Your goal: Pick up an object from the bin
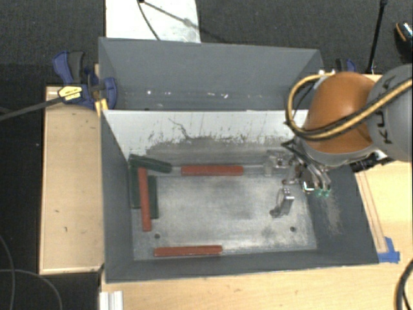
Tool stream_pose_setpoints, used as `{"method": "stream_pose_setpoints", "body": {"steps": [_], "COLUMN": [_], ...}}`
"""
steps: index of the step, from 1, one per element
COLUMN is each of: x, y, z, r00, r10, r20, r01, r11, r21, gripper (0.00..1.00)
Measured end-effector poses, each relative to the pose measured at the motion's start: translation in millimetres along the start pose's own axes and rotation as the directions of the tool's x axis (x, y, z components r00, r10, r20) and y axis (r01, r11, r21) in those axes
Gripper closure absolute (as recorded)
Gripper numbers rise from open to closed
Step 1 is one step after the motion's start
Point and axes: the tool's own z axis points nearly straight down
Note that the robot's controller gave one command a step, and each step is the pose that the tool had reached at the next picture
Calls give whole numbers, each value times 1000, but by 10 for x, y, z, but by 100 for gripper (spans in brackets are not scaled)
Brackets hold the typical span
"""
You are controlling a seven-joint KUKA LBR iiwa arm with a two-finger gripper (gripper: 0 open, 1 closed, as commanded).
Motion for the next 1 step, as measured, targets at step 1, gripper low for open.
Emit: {"method": "stream_pose_setpoints", "body": {"steps": [1], "x": [-69], "y": [401], "z": [730], "r00": [986], "r10": [165], "r20": [1], "r01": [-165], "r11": [986], "r21": [-2], "gripper": [0]}}
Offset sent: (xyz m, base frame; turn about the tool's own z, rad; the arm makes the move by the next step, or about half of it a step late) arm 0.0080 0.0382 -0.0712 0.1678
